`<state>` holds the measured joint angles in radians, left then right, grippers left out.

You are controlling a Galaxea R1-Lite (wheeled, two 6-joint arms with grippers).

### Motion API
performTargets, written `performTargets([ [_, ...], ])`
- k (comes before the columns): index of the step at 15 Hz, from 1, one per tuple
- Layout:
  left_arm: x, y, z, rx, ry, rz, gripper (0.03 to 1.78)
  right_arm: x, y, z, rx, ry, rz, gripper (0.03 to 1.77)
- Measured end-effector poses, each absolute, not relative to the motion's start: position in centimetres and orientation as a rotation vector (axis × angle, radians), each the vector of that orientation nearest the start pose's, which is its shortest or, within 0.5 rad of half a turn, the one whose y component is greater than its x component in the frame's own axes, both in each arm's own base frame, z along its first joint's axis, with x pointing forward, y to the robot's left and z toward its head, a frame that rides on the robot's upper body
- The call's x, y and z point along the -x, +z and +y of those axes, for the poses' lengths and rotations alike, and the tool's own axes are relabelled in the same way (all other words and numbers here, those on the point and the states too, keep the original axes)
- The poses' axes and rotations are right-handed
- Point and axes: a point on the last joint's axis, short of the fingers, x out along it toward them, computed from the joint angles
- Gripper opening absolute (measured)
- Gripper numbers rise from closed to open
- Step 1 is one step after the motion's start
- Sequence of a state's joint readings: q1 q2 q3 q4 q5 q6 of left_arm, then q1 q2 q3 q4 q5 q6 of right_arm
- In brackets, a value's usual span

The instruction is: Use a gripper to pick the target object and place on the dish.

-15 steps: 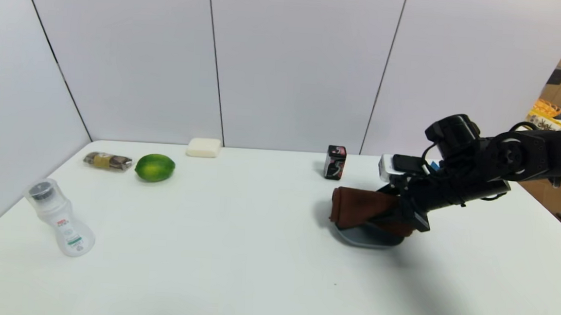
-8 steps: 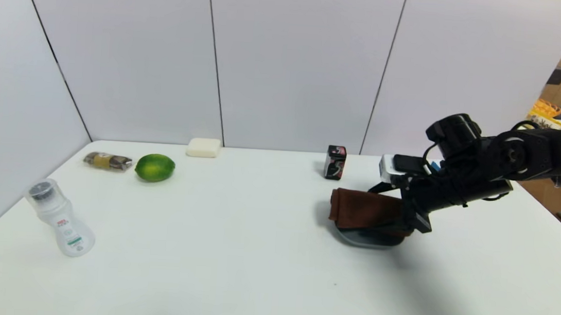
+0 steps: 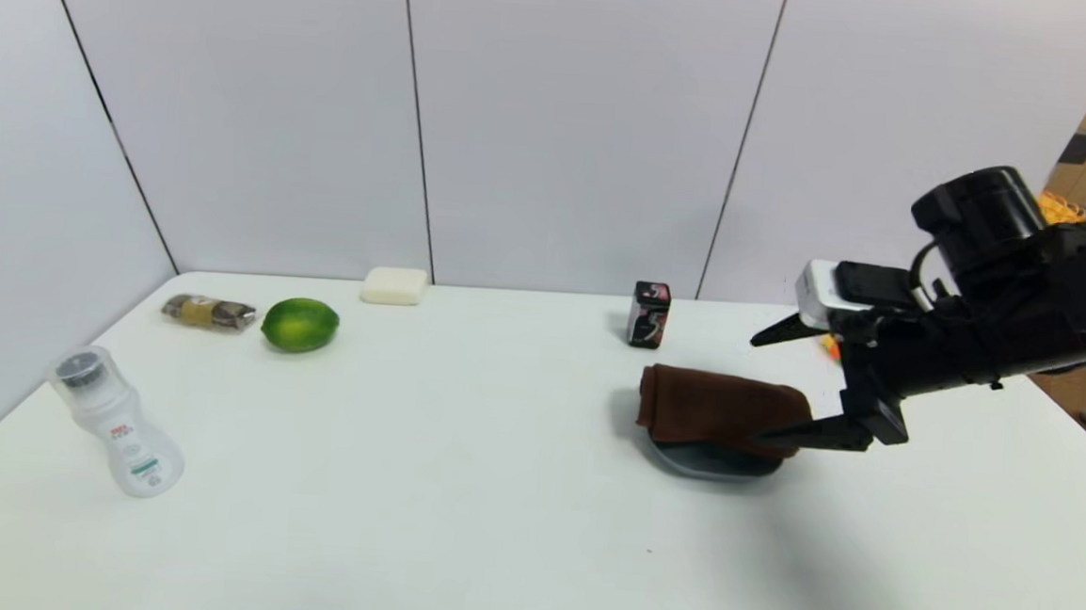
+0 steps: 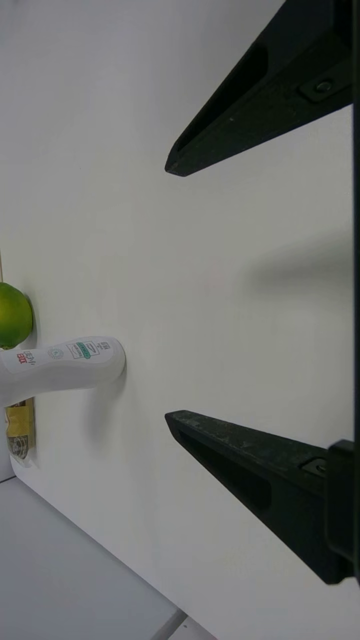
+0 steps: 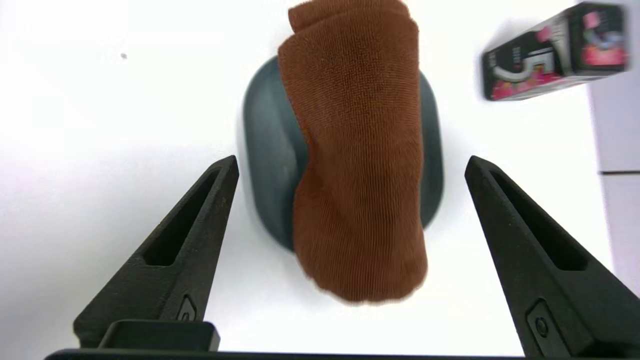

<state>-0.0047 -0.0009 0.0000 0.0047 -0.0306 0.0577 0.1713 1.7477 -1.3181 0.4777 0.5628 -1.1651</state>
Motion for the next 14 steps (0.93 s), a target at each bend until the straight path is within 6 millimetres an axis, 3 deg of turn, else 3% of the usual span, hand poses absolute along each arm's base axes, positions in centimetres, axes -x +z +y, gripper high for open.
performTargets([
  [3, 2.3, 7.5, -0.1, -0.058, -0.036, 0.002, 1.69, -25.8, 23.7, 4.6, 0.84, 1.036, 0.353, 1.62],
  [8, 2.3, 7.5, -0.1, -0.058, -0.035, 0.003, 1.69, -17.5, 25.2, 2.5, 0.654, 0.883, 0.374, 1.66],
  [14, 2.3, 7.5, -0.1, -0.058, -0.035, 0.003, 1.69, -7.6, 22.6, 1.5, 0.407, 0.601, 0.405, 1.69],
])
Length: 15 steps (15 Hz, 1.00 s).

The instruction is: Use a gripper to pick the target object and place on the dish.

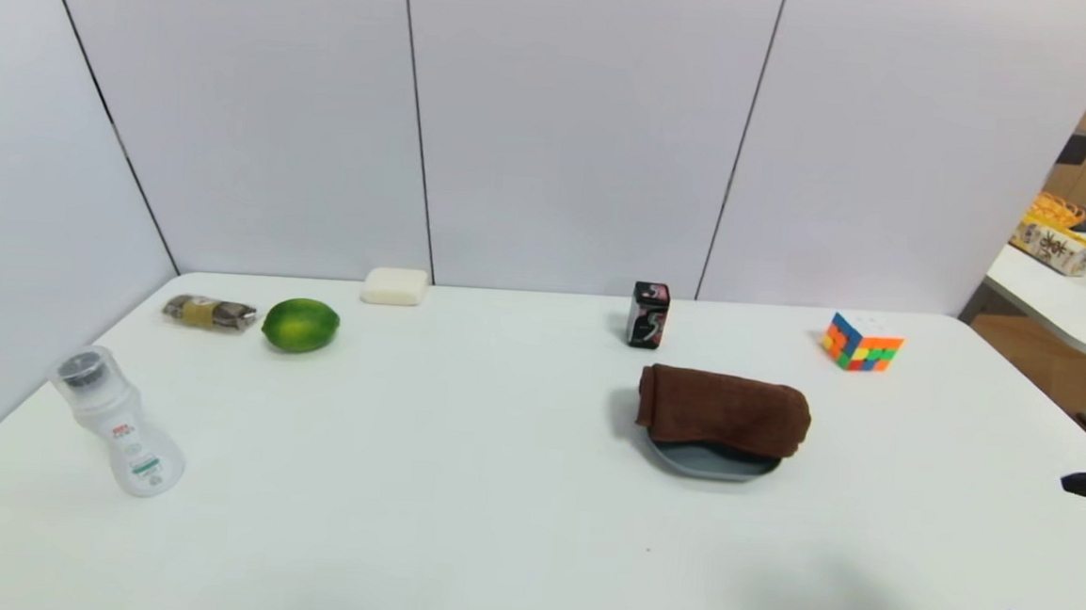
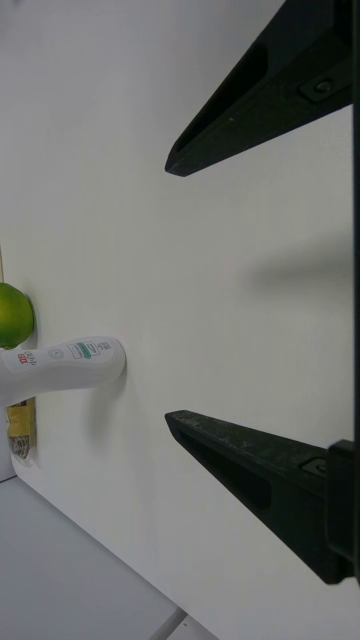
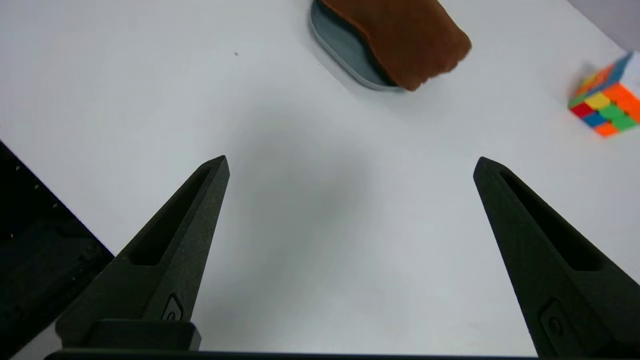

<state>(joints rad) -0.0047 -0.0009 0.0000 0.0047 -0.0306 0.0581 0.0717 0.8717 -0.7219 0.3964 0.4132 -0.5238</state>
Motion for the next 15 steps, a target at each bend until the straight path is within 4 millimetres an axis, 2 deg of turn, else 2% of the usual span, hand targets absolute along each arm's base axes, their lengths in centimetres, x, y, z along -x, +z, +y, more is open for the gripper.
performTargets([
  [2, 2.3, 7.5, -0.1, -0.058, -0.035, 0.003, 1.69, -5.4, 21.3, 1.2, 0.347, 0.511, 0.361, 1.69],
  [4, 2.3, 7.5, -0.1, -0.058, -0.036, 0.003, 1.69, -3.4, 19.2, 0.9, 0.291, 0.408, 0.318, 1.69],
  [8, 2.3, 7.5, -0.1, -0.058, -0.035, 0.003, 1.69, -0.5, 15.2, 0.3, 0.216, 0.205, 0.207, 1.69],
  [11, 2.3, 7.5, -0.1, -0.058, -0.035, 0.002, 1.69, 0.5, 12.4, 0.2, 0.179, 0.121, 0.115, 1.69],
  [15, 2.3, 7.5, -0.1, -0.058, -0.035, 0.002, 1.69, 1.0, 9.7, 0.1, 0.175, 0.039, 0.065, 1.69],
])
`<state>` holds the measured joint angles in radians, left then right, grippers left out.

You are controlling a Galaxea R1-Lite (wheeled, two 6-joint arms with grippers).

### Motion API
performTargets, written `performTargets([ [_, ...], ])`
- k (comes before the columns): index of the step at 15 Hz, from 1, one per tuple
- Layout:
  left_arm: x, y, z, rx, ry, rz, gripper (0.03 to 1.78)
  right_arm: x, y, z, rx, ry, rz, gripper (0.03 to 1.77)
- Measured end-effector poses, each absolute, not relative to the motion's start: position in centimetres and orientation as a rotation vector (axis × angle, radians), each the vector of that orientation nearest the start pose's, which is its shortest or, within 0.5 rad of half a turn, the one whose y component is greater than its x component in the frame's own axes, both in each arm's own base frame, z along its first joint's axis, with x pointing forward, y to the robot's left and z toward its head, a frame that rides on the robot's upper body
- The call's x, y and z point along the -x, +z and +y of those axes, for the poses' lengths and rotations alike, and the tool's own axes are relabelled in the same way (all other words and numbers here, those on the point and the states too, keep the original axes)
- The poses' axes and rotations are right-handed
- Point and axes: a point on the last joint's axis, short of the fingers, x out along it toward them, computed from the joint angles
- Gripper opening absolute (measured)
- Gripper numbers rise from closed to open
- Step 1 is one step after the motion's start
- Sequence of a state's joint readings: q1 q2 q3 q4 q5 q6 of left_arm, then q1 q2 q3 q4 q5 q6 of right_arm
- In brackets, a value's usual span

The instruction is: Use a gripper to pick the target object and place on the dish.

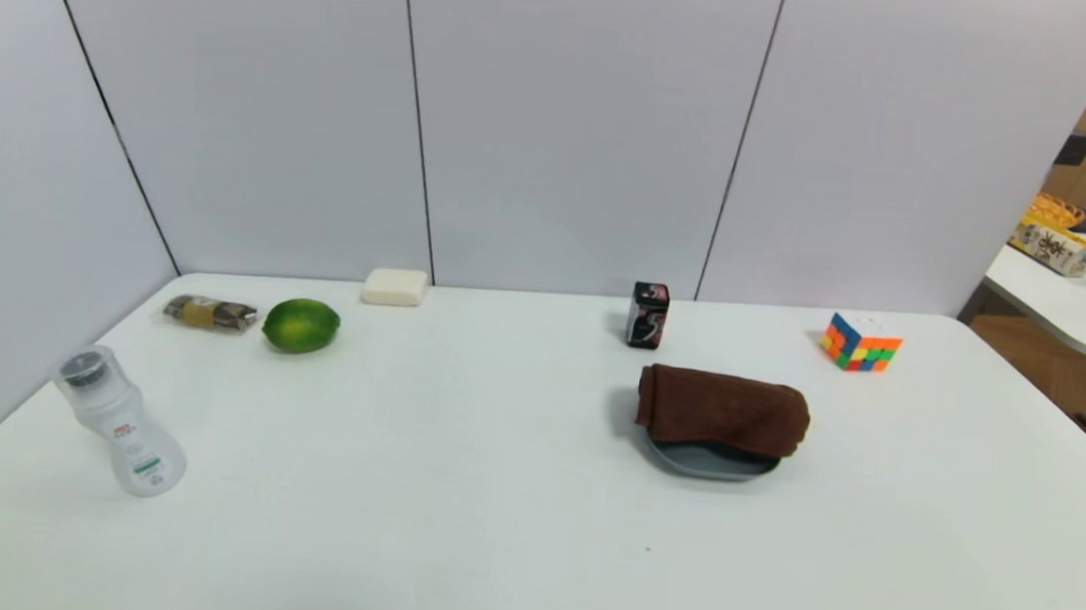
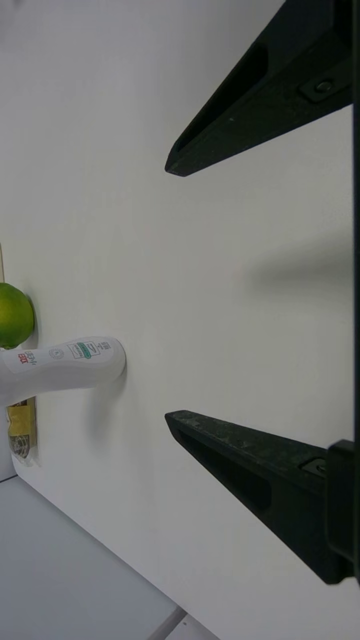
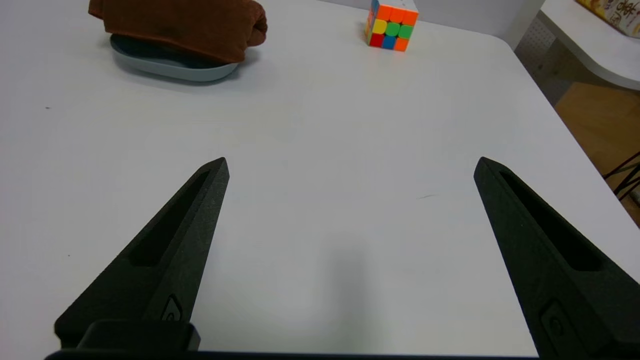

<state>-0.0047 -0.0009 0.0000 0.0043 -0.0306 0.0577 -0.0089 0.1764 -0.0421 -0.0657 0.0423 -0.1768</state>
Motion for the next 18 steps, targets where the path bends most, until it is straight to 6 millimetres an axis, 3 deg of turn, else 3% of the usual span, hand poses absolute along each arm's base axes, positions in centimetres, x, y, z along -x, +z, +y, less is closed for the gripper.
performTargets([
  [5, 2.3, 7.5, -0.1, -0.058, -0.035, 0.003, 1.69, 2.1, 7.8, 0.1, 0.151, 0.047, 0.016, 1.69],
  [18, 2.3, 7.5, -0.1, -0.058, -0.035, 0.002, 1.69, 2.3, 7.5, 0.1, 0.138, 0.04, -0.005, 1.7],
])
